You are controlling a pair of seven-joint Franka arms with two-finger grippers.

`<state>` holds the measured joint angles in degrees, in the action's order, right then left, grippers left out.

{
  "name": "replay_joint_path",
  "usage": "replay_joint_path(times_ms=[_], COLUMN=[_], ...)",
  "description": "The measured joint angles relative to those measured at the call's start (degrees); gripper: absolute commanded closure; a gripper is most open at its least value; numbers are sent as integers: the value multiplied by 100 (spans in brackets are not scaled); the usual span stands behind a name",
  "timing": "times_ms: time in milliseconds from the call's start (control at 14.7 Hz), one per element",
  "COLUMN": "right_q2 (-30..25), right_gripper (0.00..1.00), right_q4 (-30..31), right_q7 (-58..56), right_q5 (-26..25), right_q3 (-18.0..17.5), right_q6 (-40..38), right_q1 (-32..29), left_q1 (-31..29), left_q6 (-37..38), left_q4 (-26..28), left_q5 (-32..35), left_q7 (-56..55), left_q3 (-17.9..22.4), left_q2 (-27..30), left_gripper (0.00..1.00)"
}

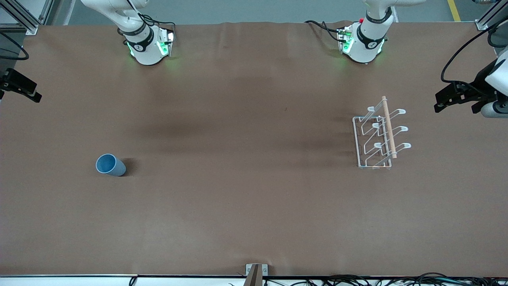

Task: Hang cup on cup holder
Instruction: 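Move the right gripper down toward the light blue cup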

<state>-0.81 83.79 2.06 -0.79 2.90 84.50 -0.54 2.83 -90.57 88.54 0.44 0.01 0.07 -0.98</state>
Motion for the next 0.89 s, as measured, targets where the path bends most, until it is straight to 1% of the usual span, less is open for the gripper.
replay_joint_path(times_ms=[682,886], right_q2=[26,233], right_gripper=[0,0], right_q4=[1,118], right_q7=[-17,-452], right_q5=[0,0], right_q3=[2,4], right_q6=[-7,18], right_q1=[0,-1], left_q1=[20,18], left_q6=[-13,-14], left_q4=[-13,-26], left_q5=[0,0], left_q7=[-2,-2], left_q3=[-19,-19], left_q2=[-2,-1], left_gripper=[0,0])
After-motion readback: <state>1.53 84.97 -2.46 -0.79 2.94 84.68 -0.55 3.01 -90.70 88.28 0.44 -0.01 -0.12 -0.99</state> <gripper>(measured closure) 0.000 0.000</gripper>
